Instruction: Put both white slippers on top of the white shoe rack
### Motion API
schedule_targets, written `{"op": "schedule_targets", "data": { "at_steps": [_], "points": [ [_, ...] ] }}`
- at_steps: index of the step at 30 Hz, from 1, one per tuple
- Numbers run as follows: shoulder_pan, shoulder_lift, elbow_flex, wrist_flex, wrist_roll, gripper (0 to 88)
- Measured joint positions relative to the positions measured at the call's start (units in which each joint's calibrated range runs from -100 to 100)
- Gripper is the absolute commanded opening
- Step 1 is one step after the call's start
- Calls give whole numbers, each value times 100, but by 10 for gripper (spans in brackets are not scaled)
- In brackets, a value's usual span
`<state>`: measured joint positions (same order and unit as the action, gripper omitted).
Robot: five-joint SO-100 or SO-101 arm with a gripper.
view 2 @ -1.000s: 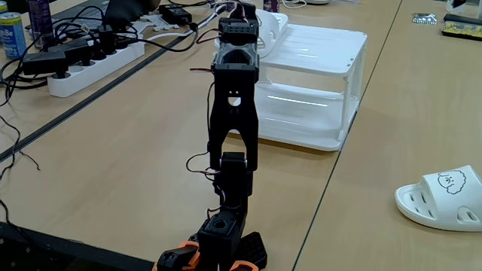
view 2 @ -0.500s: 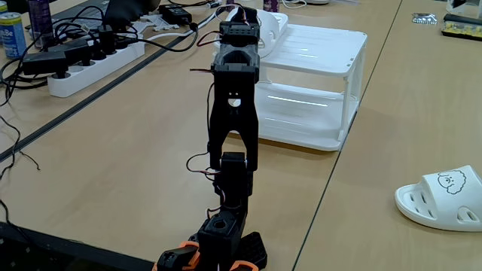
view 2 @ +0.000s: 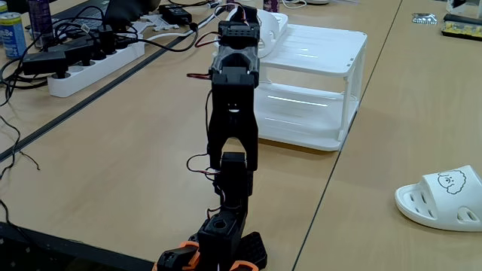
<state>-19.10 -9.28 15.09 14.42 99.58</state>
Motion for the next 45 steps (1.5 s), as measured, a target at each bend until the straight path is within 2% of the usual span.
{"op": "schedule_targets", "data": {
  "at_steps": [6, 10, 20, 23, 33, 45],
  "points": [
    [195, -610, 323, 0, 0, 217],
    [869, -981, 359, 0, 0, 218],
    [4772, -1278, 1222, -69, 0, 223],
    [5438, -1278, 1905, -618, 0, 223],
    [5693, -1278, 4960, -3442, 0, 223],
    [5648, -998, 5894, -4352, 0, 224]
  ]
}}
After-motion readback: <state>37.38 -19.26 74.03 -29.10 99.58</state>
